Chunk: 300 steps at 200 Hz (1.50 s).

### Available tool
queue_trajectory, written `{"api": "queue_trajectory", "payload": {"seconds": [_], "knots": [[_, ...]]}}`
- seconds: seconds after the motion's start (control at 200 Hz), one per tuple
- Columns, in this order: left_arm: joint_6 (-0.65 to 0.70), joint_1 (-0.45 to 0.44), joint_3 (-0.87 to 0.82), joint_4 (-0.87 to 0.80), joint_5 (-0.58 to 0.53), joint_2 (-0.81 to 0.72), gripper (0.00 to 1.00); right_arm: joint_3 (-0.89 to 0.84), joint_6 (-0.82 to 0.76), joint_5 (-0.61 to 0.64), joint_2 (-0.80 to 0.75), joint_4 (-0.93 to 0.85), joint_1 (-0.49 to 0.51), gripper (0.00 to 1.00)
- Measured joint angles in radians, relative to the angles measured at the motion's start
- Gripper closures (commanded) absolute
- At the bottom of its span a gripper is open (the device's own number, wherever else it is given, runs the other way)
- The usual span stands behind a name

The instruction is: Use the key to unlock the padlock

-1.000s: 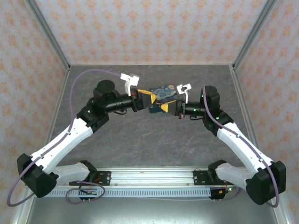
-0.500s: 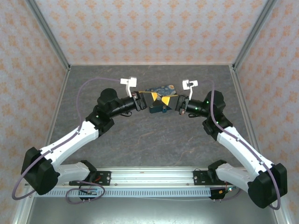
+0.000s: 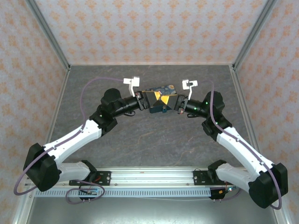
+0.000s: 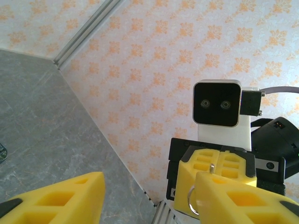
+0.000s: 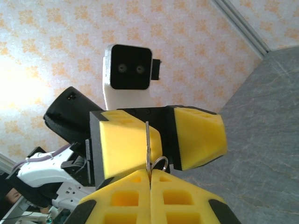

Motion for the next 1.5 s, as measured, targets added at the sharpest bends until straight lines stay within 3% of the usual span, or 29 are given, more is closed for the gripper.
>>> {"api": "queue_trajectory", "payload": {"seconds": [0.29, 0.661, 0.906, 1.271, 1.376, 1.501], "knots": [[0.022, 0.0, 0.0, -0.024, -0.057, -0.068, 0.39, 0.0, -0.023, 0.029, -0.012, -0.044, 0.0, 1.0], [0.014, -0.027, 0.023, 0.008, -0.03, -0.015, 0.43, 0.0, -0.018, 0.01, 0.009, -0.041, 0.016, 1.0], [0.013, -0.037, 0.034, 0.008, -0.023, 0.005, 0.56, 0.0, -0.018, 0.01, 0.024, -0.039, 0.026, 1.0], [0.016, -0.037, 0.034, 0.005, -0.027, 0.005, 1.0, 0.0, -0.018, 0.01, 0.034, -0.039, 0.026, 1.0], [0.022, -0.037, 0.034, -0.002, -0.03, 0.005, 1.0, 0.0, -0.023, 0.01, 0.034, -0.048, 0.026, 0.82], [0.026, -0.037, 0.034, -0.013, -0.03, 0.0, 1.0, 0.005, -0.066, 0.019, 0.016, -0.109, 0.026, 0.72]]}}
